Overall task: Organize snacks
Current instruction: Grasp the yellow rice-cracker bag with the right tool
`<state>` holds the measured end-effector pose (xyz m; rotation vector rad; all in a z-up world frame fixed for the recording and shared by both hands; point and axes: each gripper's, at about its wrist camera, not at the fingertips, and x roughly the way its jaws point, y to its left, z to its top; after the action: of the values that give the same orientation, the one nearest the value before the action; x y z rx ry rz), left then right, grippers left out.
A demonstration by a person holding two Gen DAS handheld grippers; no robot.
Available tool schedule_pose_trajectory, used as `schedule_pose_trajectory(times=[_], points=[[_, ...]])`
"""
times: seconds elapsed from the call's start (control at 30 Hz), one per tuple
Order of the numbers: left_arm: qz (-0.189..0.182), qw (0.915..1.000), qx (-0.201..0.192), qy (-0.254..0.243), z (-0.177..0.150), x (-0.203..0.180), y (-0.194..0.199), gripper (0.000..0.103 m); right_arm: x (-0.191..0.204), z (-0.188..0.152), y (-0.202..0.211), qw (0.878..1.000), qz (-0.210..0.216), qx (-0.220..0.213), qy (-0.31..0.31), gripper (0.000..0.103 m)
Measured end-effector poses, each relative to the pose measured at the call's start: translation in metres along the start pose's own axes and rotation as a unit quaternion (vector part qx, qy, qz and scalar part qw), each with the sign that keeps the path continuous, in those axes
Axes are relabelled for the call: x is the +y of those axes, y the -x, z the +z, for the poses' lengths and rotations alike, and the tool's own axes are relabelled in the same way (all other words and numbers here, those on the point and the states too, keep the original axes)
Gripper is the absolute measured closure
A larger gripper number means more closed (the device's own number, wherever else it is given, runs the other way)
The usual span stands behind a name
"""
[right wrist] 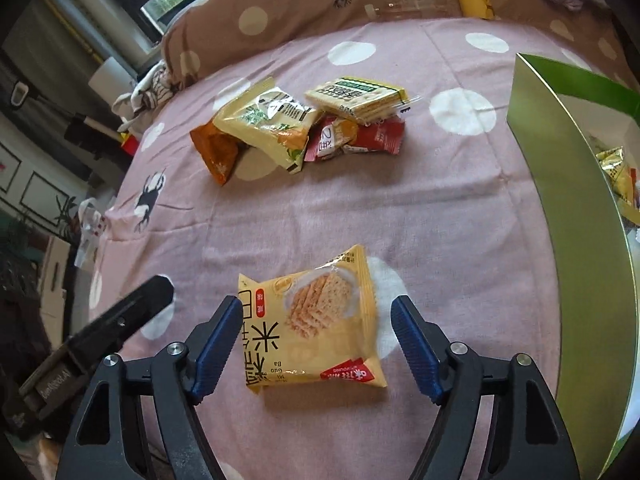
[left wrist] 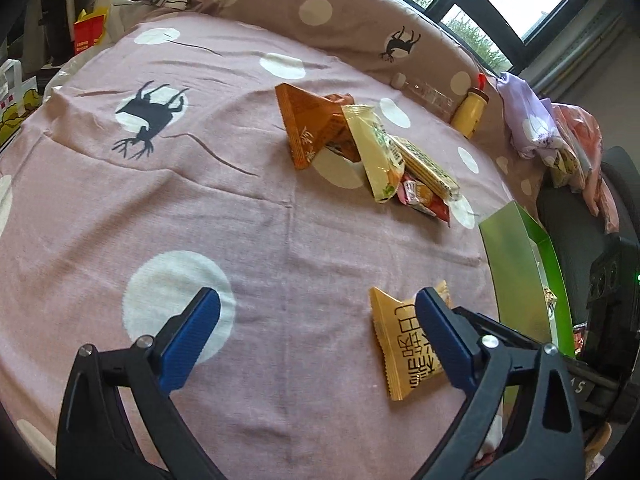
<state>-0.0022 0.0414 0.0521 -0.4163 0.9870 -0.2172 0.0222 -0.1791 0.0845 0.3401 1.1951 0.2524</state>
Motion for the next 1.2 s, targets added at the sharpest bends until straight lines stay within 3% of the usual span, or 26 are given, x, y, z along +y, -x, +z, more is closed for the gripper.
schedule_pose_trajectory(times=[0.17,0.33,0.43,0.53,0.6,0.67,0.83,0.97,1.2], points=[[-0.034,0.9985,0.038,-0.019,-0.008,-0.018,-0.014,0.014,-0.02,0.003,0.012,0.999,0.023,-0.021,-0.035,0.026],[-0.091,0.9927,0.071,-0.034,-0.019,-0.042,-0.031,0.02,-0.023,0.004,0.01,0.997,0.061,-0.021,-0.037,0.026],[-0.087,0.9912,0.088,-0.048,-0.025,-0.052,-0.042,0.028,-0.024,0.004,0.002,0.996,0.084,-0.009,-0.041,0.028],[-0.086,0.9912,0.081,-0.061,-0.027,-0.058,-0.044,0.031,-0.02,0.002,-0.01,0.996,0.081,0.006,-0.038,0.036],[-0.091,0.9906,0.082,-0.061,-0.027,-0.058,-0.047,0.039,-0.018,0.0,-0.017,0.997,0.072,0.016,-0.038,0.042],[-0.085,0.9912,0.077,-0.066,-0.028,-0.06,-0.048,0.046,-0.018,0.0,-0.02,0.997,0.062,0.016,-0.038,0.045],[-0.082,0.9913,0.064,-0.08,-0.028,-0.063,-0.047,0.053,-0.018,-0.001,-0.02,0.997,0.061,0.009,-0.037,0.052],[-0.086,0.9911,0.049,-0.089,-0.028,-0.068,-0.041,0.06,-0.017,-0.002,-0.013,0.997,0.066,-0.003,-0.036,0.053],[-0.084,0.9908,0.007,-0.105,-0.027,-0.079,-0.017,0.061,-0.006,-0.002,0.013,0.996,0.08,-0.04,-0.021,0.052]])
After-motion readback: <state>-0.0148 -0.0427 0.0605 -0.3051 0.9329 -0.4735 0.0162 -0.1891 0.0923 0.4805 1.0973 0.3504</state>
